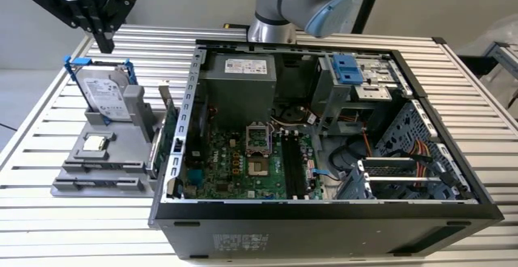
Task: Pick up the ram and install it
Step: 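Reach for the ram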
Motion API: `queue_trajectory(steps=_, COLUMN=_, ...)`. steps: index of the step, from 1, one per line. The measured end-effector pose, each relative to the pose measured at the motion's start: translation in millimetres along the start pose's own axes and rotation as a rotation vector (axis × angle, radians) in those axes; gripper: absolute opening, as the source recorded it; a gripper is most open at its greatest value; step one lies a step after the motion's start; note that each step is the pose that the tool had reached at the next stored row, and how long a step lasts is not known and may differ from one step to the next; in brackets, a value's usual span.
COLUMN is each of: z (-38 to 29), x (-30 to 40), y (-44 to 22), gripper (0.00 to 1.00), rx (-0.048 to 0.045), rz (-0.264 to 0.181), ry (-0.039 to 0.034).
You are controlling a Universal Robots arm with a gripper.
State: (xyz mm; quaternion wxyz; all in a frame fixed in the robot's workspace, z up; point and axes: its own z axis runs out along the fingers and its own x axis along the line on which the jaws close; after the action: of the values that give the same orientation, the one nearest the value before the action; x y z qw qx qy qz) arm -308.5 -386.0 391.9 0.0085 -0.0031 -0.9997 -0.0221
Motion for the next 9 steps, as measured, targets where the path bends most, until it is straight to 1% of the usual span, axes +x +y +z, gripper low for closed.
queue_trajectory(steps=9, z=0.4, x=12.1, y=-0.1, gripper=0.00, rx=-0.0001, rz=0.000, ry=-0.0001)
